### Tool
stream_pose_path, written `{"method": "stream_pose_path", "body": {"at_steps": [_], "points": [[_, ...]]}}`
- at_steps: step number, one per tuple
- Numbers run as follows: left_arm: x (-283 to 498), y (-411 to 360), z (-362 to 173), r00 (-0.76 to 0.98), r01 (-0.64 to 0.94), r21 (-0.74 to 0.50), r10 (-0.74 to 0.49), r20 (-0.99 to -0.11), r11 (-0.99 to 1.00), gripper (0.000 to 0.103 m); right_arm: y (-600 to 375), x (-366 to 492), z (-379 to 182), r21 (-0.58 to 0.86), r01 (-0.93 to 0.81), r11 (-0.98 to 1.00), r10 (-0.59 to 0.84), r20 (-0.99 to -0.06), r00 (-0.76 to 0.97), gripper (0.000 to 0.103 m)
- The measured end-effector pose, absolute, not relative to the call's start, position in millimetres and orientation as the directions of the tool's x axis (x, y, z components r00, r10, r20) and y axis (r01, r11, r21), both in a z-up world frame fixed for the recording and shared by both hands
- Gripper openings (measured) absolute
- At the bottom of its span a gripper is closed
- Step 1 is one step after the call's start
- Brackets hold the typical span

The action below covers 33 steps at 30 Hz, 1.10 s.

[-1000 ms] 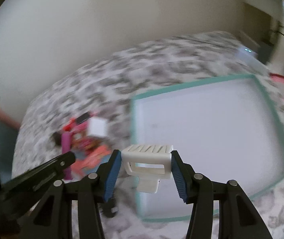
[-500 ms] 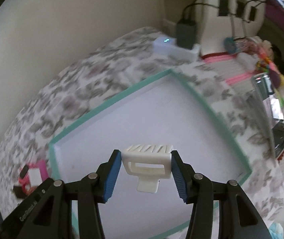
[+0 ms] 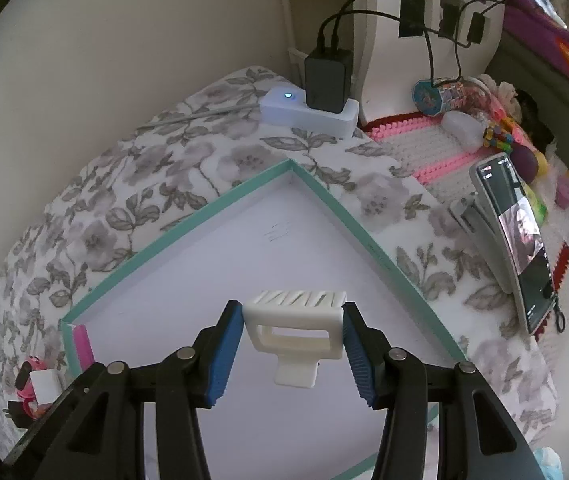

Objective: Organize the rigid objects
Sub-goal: 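Carry the pink highlighter into the teal tray and open the left tool, then lower the white clip into the tray and open the right tool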

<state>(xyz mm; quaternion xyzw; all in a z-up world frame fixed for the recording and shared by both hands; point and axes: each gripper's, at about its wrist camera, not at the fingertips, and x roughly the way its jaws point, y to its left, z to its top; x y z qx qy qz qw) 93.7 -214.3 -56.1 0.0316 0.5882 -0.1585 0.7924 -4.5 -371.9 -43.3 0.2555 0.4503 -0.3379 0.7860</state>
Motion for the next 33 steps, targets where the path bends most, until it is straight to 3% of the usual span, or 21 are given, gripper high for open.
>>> {"method": "stream_pose_path", "body": {"at_steps": [10,18,21,26,29,33], "points": [[91.3,-211.9,-52.1,0.271,0.299,-0.136,-0.221,-0.937,0.944,0.021,-369.1,-3.2,-44.4,0.095,0.747,0.657,-0.289,-0.884,0.367,0.053],[94.4,-200.5,-50.0,0.283,0.263,-0.118,-0.193,-0.940,0.958,0.044,-367.5,-0.7,-46.9,0.095,0.738,0.668,-0.271,-0.892,0.361,0.055],[95.4,-196.0,-48.9,0.294,0.250,-0.097,-0.171,-0.940,0.963,0.053,-365.8,1.8,-49.3,0.089,0.732,0.676,-0.265,-0.897,0.355,0.064],[98.0,-189.0,-49.2,0.303,0.225,-0.078,-0.146,-0.942,0.971,0.057,-363.0,5.6,-55.5,0.080,0.718,0.692,-0.243,-0.910,0.336,0.069],[99.9,-184.7,-51.5,0.303,0.208,-0.074,-0.136,-0.943,0.975,0.071,-360.9,7.0,-57.5,0.073,0.711,0.700,-0.239,-0.913,0.329,0.078],[102.2,-178.4,-52.9,0.309,0.186,-0.069,-0.125,-0.943,0.980,0.071,-358.9,8.3,-59.4,0.079,0.702,0.707,-0.228,-0.915,0.333,0.088]]}}
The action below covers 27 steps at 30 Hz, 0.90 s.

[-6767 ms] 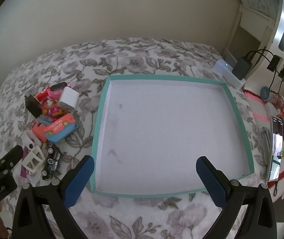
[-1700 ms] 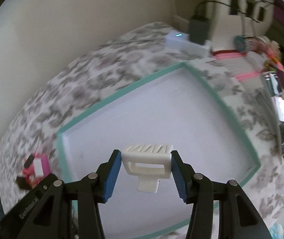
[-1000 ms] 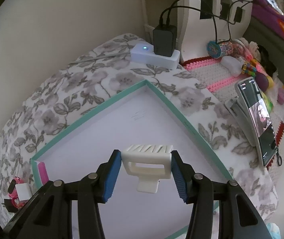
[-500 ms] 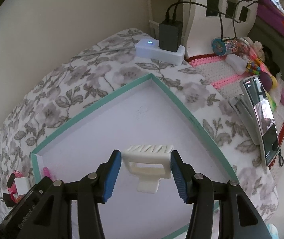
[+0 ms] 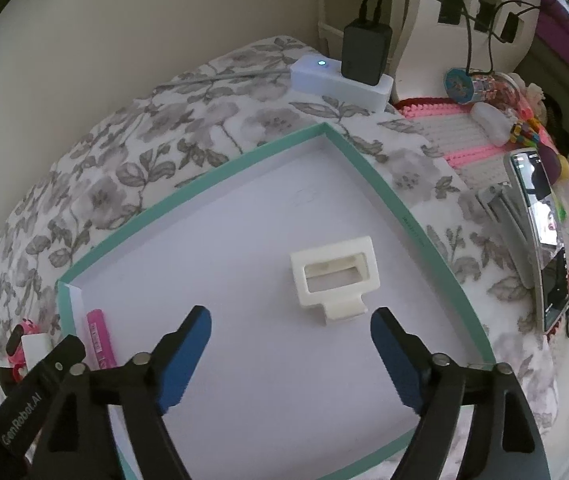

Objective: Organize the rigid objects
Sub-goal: 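Lower the white clip into the tray and open the right tool, then grasp the patterned metal bar with the left tool while the right tool grasps the black toy car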

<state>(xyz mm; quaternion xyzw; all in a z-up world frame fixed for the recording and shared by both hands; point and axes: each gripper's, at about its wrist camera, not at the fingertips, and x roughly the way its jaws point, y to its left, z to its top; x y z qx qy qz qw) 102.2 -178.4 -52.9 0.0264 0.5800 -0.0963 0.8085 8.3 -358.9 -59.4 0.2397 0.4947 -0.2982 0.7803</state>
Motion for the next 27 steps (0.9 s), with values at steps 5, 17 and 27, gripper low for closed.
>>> {"method": "stream_pose_path", "body": {"at_steps": [5,17,27], "points": [[105.4,-170.9,-56.8,0.305,0.161,-0.061,-0.109,-0.946,0.985,0.083,-355.3,10.6,-60.8,0.090,0.690,0.718,-0.215,-0.915,0.342,0.100],[111.1,-157.6,-53.0,0.326,0.125,-0.047,-0.086,-0.941,0.991,0.084,-350.8,14.1,-59.5,0.072,0.668,0.741,-0.221,-0.913,0.344,0.103],[114.9,-129.6,-13.9,0.448,0.102,0.003,-0.043,-0.893,0.995,0.093,-325.1,21.5,-35.3,0.063,0.577,0.815,-0.208,-0.896,0.392,0.103]]}}
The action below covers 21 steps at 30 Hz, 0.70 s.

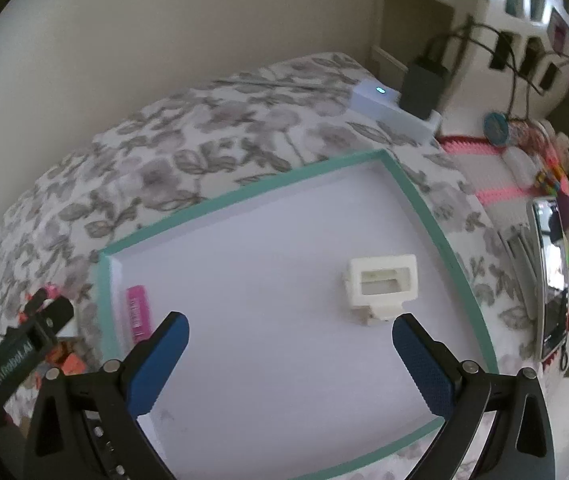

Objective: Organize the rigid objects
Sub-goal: 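Grasp the patterned metal bar with the left tool while the right tool grasps the black toy car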

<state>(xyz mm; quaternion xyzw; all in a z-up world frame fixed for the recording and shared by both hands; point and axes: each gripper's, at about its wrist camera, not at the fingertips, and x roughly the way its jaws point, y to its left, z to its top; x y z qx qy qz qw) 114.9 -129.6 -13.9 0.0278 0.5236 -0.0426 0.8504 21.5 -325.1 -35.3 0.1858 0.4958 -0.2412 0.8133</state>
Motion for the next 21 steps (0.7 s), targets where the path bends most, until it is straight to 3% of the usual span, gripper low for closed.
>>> {"method": "stream_pose_path", "body": {"at_steps": [10,21], "points": [[102.4,-68.6,27.2,0.474,0.090,0.100,0.046,-0.879,0.991,0.093,-264.8,31.3,-14.1,0.154,0.402,0.902,-0.059,-0.881,0.469,0.103],[85.5,-4.9,9.1,0.412,-0.018,0.098,0.096,-0.906,0.995,0.093,-180.5,37.5,-22.9,0.174,0.169,0.970,0.083,-0.892,0.444,0.103]]}}
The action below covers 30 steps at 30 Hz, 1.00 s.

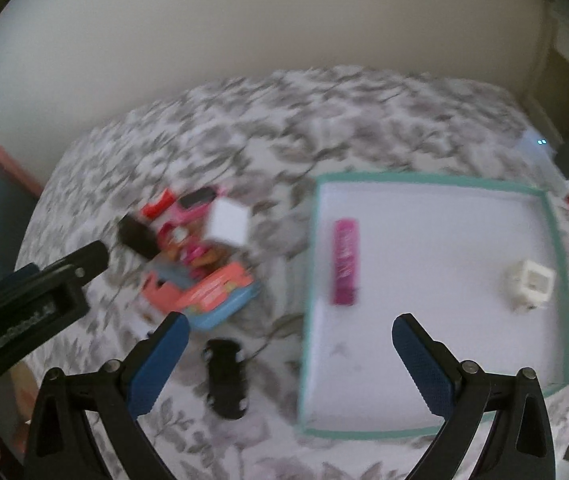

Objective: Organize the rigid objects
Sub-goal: 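Grasp the patterned metal bar with the left tool while the right tool grasps the black toy car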

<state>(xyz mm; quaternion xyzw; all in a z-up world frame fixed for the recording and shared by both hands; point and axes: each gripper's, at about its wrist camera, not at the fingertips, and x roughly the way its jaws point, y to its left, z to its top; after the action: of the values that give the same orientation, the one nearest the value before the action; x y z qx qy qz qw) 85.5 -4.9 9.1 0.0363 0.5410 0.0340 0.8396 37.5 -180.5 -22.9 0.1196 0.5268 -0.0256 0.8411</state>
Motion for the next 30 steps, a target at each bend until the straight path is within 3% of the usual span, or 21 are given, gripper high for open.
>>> {"method": "stream_pose_path", "body": {"at_steps": [11,22,24,30], "points": [[74.6,37.1,-45.3,0.256,-0.103,0.046,0.072,-0.964,0.994,0.093,-144.3,41.7,-47.2,0.171,0.092,0.981,0.127,-0.924,0.359,0.097],[68.9,42.7,-62.7,0.221,-0.089,0.002,0.022,-0.975,0.996,0.091,-118.6,42.5,-75.9,0.166,0.028,0.986,0.153,-0.952,0.264,0.083],[68.5,39.1,-65.6,0.210,-0.075,-0.002,0.014,-0.978,0.997,0.086,-116.9,43.2,-83.2,0.165,0.026,0.986,0.154,-0.958,0.241,0.083],[67.6,28.7,-81.5,0.169,-0.021,-0.013,-0.009,-0.986,1.000,0.086,-114.2,44.8,-101.4,0.143,0.025,0.989,0.135,-0.972,0.193,0.081]]}}
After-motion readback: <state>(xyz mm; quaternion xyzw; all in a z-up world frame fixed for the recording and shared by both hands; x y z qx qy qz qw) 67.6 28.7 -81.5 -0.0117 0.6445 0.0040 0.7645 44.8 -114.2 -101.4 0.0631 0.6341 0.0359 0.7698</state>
